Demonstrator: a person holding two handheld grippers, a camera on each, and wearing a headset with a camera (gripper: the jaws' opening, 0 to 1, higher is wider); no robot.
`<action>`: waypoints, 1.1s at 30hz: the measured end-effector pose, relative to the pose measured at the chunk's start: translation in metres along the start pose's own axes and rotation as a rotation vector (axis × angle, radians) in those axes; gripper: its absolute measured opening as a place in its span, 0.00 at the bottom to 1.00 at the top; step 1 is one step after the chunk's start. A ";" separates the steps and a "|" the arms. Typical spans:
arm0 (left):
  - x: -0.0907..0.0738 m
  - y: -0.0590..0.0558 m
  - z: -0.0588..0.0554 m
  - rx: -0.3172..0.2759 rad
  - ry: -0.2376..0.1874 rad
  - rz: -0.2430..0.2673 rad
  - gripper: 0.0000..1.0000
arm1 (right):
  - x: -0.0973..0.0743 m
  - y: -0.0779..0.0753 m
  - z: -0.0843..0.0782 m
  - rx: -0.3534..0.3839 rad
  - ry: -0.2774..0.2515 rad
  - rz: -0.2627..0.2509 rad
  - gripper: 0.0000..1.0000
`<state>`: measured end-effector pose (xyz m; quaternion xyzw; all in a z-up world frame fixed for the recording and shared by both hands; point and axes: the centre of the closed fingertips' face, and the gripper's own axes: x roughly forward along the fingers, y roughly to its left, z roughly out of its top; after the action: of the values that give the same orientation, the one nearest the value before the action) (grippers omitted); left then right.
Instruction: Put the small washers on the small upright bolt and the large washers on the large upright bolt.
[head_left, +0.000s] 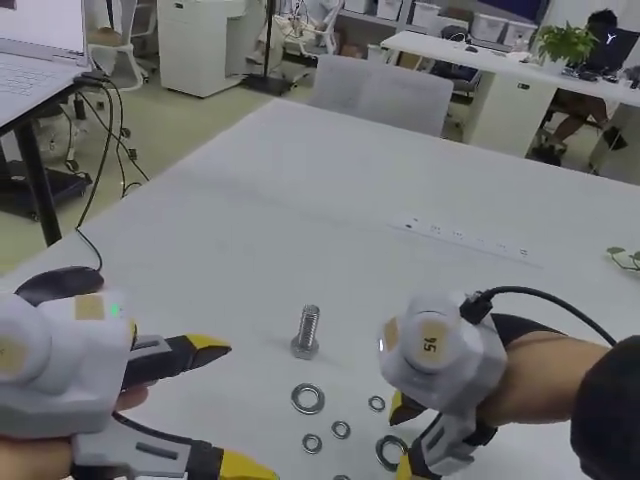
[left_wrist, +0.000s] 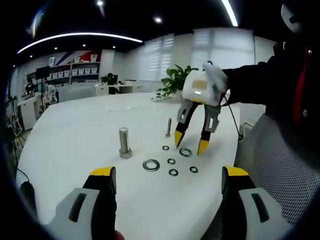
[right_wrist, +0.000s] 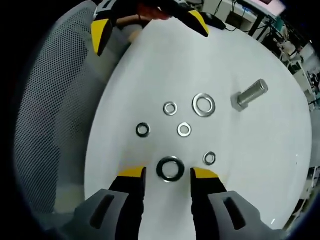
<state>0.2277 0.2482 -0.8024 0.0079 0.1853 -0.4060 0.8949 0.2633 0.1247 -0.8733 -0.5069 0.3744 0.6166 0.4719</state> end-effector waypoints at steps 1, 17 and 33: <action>0.000 0.000 0.000 0.000 0.000 0.000 0.87 | 0.001 0.000 0.000 0.000 0.003 0.002 0.37; 0.000 -0.001 0.003 0.000 -0.007 0.002 0.86 | 0.003 -0.001 -0.002 0.025 -0.002 0.013 0.34; -0.001 -0.002 0.005 -0.002 -0.011 0.001 0.85 | 0.002 0.000 -0.002 0.023 0.011 0.008 0.25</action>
<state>0.2273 0.2466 -0.7970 0.0050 0.1808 -0.4053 0.8961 0.2643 0.1230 -0.8756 -0.5034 0.3862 0.6110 0.4734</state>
